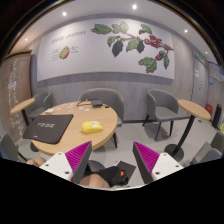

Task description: Arrange mouse

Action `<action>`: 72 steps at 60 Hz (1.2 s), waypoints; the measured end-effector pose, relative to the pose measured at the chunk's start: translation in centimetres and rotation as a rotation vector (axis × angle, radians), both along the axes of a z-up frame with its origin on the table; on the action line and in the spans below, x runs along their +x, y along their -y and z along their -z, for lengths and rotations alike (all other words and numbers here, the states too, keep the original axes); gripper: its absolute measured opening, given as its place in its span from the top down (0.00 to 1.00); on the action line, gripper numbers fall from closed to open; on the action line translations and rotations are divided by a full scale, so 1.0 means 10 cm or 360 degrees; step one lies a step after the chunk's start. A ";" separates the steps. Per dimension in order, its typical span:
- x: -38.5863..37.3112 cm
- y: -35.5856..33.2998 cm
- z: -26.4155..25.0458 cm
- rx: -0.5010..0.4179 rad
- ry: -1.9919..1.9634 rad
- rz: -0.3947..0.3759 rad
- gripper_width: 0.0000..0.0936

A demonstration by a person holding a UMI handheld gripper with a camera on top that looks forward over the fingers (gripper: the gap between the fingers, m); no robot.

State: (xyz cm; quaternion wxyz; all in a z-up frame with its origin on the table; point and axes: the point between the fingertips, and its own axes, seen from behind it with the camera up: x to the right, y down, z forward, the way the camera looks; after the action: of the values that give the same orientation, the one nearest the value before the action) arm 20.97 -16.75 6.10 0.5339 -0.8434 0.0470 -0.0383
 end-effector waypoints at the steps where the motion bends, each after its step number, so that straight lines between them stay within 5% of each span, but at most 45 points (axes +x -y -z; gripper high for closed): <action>1: 0.03 0.02 0.05 0.0001 0.0000 -0.0022 0.09; 21: -0.73 -1.06 0.58 -0.0119 -0.0077 -0.0359 0.09; 40: -1.02 -2.02 0.76 -0.0168 -0.0011 -0.0408 0.09; 44: -1.04 -2.16 0.76 -0.0164 -0.0012 -0.0395 0.21; 47: -1.00 -2.23 0.77 -0.0151 -0.0005 -0.0353 0.44; 54: -0.97 -2.24 0.76 -0.0100 -0.0048 -0.0287 0.59; 63: -0.84 -2.12 0.64 -0.0061 -0.0073 -0.0163 0.64; 72: -1.43 -1.98 -0.39 0.0249 -0.0142 -0.0232 0.64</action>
State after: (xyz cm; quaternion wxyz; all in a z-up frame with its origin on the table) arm 6.66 3.07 9.96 0.5969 -0.8011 0.0123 0.0420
